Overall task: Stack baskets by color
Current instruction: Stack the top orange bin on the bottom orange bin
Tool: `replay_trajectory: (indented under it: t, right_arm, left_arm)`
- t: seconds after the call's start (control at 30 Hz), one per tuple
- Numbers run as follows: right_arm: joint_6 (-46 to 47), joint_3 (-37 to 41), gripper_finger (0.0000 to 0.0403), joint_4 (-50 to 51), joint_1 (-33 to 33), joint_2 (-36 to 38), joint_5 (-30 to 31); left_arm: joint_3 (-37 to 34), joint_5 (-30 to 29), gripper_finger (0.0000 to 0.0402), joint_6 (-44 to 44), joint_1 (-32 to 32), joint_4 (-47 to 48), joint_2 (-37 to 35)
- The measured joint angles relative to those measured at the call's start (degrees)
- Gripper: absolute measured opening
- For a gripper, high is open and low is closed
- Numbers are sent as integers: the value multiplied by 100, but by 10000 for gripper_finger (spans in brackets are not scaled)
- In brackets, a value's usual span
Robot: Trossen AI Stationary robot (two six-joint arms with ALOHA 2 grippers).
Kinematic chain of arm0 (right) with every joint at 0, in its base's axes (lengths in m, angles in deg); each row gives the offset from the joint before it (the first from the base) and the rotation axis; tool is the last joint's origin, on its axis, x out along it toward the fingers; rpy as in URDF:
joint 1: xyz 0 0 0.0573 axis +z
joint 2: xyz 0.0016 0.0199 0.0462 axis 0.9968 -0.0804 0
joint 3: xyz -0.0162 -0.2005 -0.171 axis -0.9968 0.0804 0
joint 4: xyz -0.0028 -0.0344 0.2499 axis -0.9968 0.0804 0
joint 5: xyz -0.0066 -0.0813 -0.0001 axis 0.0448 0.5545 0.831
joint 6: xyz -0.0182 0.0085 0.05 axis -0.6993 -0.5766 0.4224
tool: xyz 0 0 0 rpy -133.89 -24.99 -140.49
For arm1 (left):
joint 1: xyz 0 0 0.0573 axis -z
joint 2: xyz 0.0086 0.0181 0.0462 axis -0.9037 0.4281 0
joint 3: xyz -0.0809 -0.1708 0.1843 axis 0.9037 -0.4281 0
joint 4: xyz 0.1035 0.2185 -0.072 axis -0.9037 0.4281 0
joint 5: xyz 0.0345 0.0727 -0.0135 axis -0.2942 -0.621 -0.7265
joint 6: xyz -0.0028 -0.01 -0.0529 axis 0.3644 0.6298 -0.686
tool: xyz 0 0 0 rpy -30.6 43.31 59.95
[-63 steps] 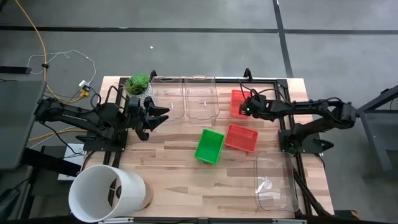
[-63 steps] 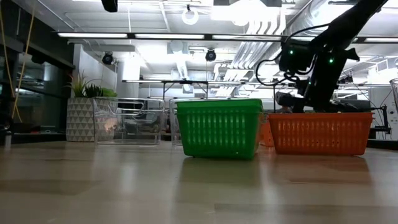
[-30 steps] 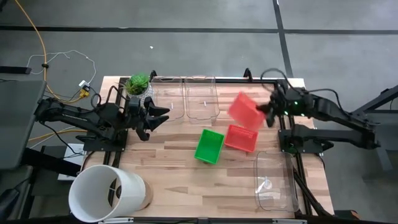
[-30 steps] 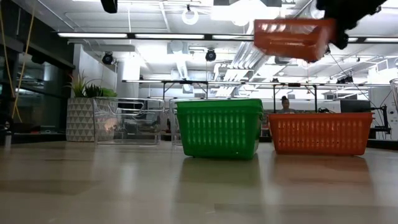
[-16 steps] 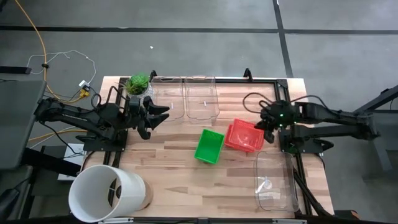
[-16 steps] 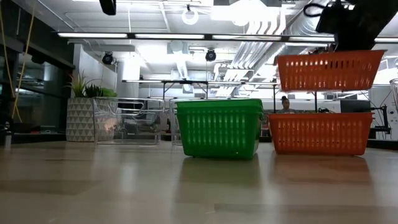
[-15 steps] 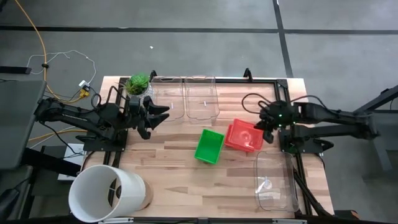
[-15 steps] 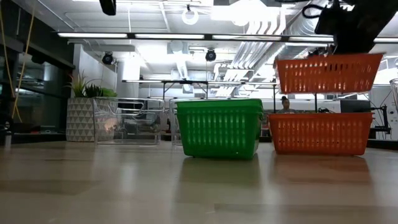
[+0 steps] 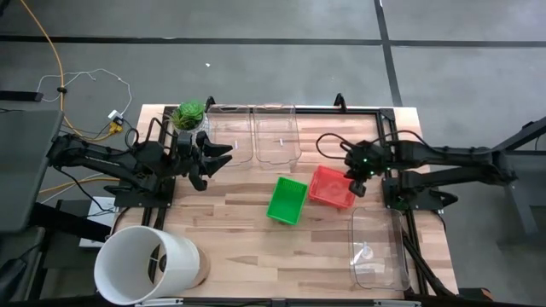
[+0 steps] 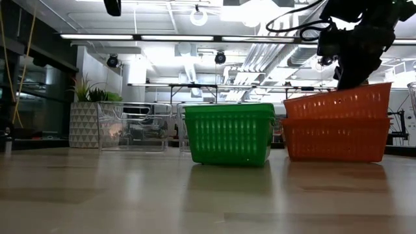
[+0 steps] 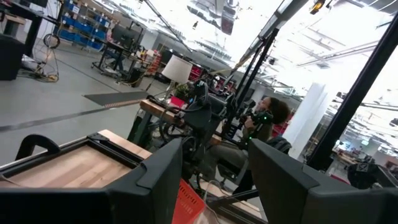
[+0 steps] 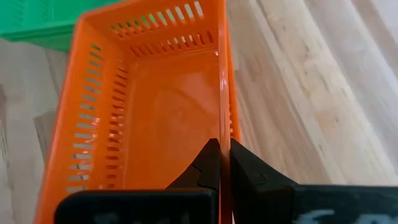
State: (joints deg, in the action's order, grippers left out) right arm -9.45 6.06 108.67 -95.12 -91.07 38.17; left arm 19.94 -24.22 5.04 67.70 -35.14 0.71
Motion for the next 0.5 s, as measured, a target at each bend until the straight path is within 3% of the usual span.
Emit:
replay_trajectory:
  t: [0.4, 0.5]
  right_arm:
    - [112, -2, 1, -52, 0, -105, -2]
    - [91, -2, 18, 41, 0, -105, -107]
  left_arm:
    - [0, 0, 174, 0, 0, 0, -1]
    - [0, 0, 174, 0, 0, -1, 0]
